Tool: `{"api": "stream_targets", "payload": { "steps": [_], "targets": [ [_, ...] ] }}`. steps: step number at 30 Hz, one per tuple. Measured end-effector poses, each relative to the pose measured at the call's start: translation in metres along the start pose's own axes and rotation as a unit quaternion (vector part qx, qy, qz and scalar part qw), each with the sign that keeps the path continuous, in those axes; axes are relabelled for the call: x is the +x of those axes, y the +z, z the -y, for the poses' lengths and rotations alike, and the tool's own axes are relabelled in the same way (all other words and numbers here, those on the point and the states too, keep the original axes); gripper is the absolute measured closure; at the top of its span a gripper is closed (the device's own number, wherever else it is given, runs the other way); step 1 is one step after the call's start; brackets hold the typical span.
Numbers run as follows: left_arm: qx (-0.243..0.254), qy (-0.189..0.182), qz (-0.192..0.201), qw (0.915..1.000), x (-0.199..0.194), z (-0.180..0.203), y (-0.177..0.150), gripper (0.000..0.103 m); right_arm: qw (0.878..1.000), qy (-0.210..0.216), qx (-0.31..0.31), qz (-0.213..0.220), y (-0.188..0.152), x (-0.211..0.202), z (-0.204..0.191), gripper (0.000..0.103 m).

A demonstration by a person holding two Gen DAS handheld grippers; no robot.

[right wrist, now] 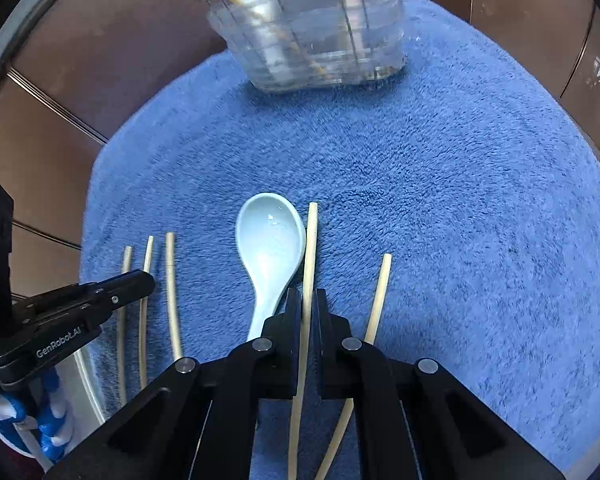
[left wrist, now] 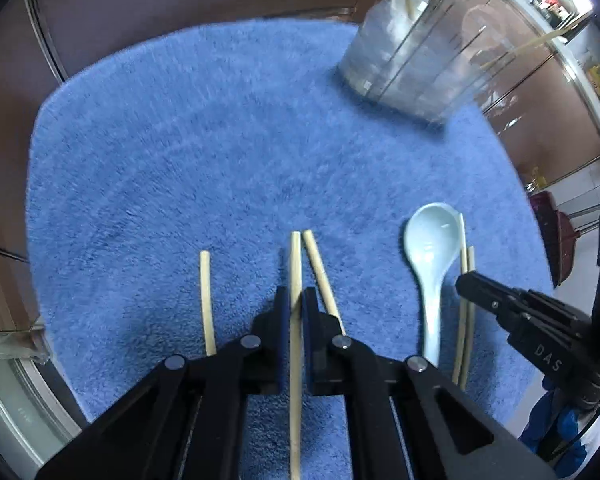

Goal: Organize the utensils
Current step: 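Lower the right tool and grasp a chopstick beside the pale blue spoon, then carry the chopstick with the right tool and drop it into the holder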

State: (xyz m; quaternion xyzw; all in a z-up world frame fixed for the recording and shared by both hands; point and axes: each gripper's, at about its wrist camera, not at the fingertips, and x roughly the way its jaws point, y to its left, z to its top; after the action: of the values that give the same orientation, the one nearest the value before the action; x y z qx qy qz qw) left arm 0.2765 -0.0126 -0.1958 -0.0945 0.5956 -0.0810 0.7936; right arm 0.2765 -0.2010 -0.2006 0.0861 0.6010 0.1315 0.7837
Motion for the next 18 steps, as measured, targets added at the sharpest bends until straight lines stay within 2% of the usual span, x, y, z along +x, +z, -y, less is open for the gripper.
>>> {"api": "stream_targets", "payload": {
  "steps": [9,14,18],
  "targets": [
    [0.008,-0.025,0.097,0.995,-0.07,-0.001,-0.027,0.098,0.994,0.048,-0.025,0.1,-0.034,-0.066,-0.002,0.098],
    [0.014,-0.043,0.151,0.9875,-0.108,-0.008,-0.046,0.098,0.983,0.067,-0.038,0.166,-0.065,-0.109,-0.007,0.098],
    [0.022,-0.066,0.198,0.9777,-0.136,-0.006,-0.057,0.098,0.974,0.071,-0.044,0.21,-0.086,-0.141,-0.008,0.098]
  ]
}}
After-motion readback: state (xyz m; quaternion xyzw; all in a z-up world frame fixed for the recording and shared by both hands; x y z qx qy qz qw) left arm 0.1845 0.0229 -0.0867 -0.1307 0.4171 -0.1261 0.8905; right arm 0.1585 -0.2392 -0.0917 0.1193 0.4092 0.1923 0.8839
